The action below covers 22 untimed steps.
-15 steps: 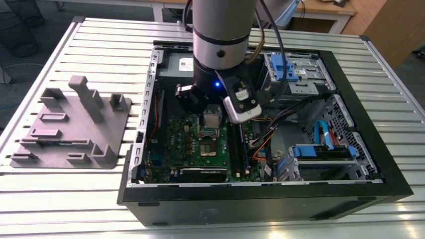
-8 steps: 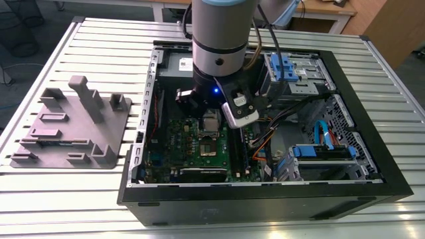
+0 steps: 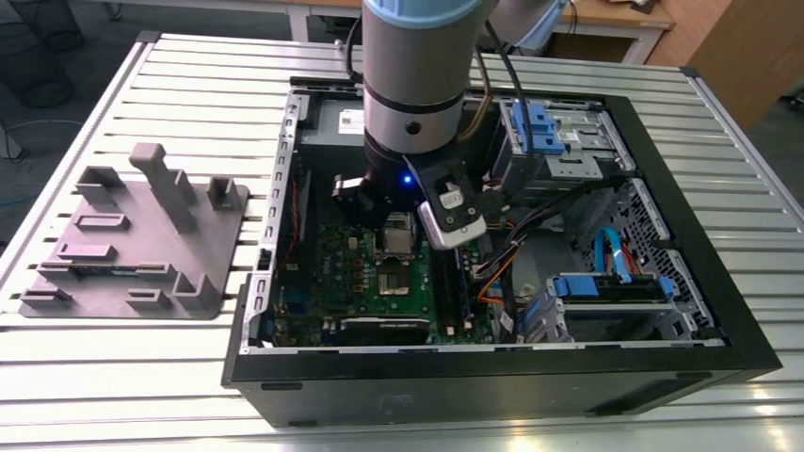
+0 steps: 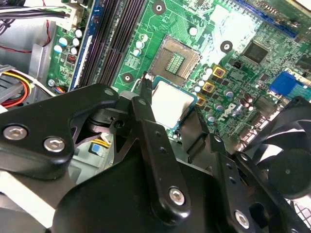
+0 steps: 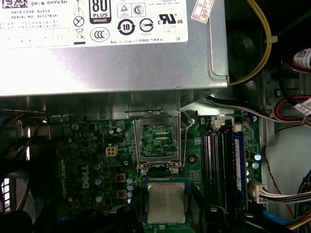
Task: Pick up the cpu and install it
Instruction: 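Place the cpu into insertion slot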
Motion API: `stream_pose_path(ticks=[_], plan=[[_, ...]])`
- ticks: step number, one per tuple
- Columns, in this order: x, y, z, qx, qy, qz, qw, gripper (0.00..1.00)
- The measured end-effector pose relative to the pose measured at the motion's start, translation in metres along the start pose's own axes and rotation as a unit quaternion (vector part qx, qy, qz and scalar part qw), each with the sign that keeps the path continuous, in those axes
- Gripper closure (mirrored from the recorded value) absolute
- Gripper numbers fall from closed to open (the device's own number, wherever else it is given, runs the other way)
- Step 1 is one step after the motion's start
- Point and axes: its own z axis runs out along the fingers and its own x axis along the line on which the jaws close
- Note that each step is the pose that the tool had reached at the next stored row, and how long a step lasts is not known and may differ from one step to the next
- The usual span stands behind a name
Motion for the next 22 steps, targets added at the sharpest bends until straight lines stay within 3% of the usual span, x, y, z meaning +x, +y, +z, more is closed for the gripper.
stream_pose_path(ticks=[5, 22], plan=[[0.0000, 0.0000, 0.0031, -0.0002, -0.0001, 0.000, 1.00000, 0.53], [0.0008, -0.0009, 0.0317, -0.0001, -0.0001, -0.001, 1.00000, 0.53]])
